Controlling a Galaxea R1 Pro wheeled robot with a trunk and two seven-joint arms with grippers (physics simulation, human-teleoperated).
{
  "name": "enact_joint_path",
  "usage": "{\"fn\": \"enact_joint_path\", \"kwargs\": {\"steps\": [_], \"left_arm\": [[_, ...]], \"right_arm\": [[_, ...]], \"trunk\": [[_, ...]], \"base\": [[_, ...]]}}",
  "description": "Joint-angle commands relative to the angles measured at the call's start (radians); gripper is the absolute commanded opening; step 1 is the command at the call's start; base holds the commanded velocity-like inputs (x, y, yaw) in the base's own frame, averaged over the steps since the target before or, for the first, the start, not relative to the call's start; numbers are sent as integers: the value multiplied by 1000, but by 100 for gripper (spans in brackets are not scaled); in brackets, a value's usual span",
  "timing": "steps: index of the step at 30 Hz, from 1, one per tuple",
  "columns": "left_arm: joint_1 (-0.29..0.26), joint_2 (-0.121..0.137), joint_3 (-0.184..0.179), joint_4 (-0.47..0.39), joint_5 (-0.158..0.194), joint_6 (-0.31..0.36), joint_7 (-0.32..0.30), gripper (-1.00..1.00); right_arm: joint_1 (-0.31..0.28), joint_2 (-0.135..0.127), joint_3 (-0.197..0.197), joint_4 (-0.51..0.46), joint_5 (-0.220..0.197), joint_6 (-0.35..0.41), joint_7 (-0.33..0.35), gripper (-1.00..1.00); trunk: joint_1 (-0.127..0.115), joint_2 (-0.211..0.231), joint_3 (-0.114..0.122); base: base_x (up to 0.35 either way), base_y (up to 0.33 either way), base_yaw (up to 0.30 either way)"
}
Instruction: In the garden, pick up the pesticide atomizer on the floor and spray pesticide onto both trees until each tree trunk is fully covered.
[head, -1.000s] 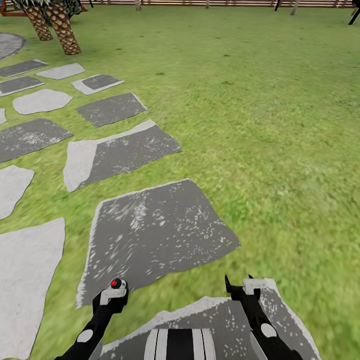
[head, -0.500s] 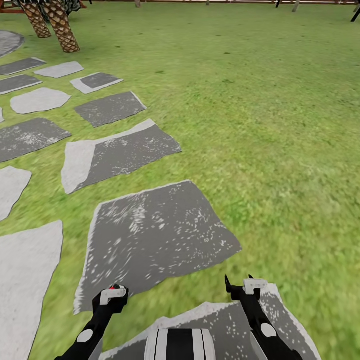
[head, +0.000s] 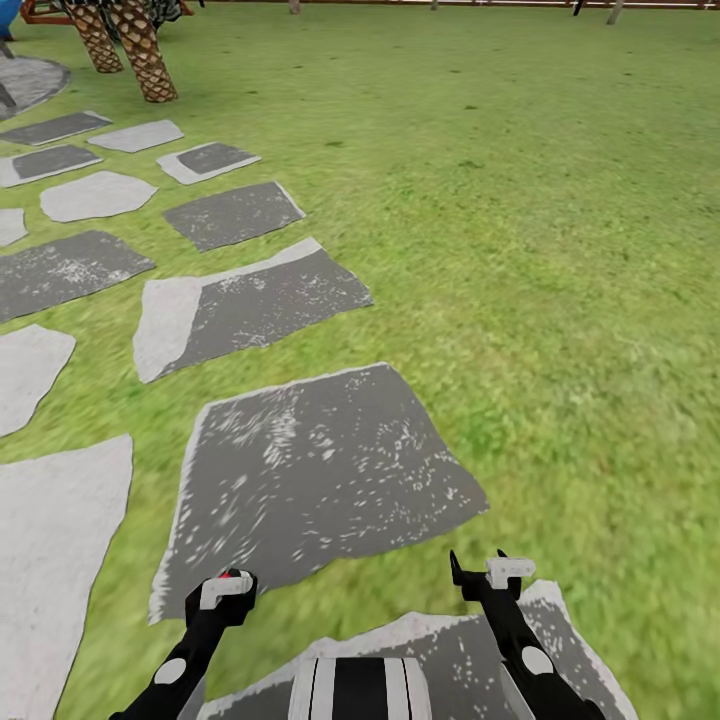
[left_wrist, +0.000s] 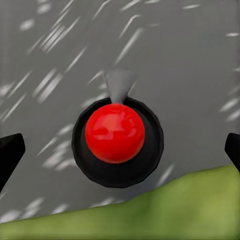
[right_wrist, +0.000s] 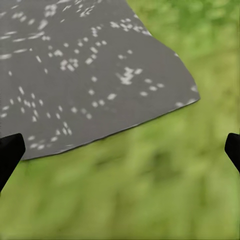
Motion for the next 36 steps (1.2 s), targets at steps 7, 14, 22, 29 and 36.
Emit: {"fn": "enact_joint_path", "kwargs": {"steps": [7,14,22,29,36], "left_arm": [[0,0,0,0,0,0,0,100],[0,0,0,0,1,-1,0,100],[0,1,0,0,1,-1,0,100],[5,2,0,2,0,-47,0,100],[6,2,0,3,0,-59,0,100]], "right_arm": [[0,0,0,0,0,0,0,100],[0,0,0,0,0,0,0,100],[0,0,0,0,0,0,0,100],[0,0,0,0,0,0,0,100],[0,0,0,0,0,0,0,100]], "trunk": [[0,0,0],[0,0,0],[0,0,0],[0,0,0],[0,0,0]], "base": [[6,-4,3],[37,-33,33],[2,-2,3],[0,0,0],[0,0,0]]}}
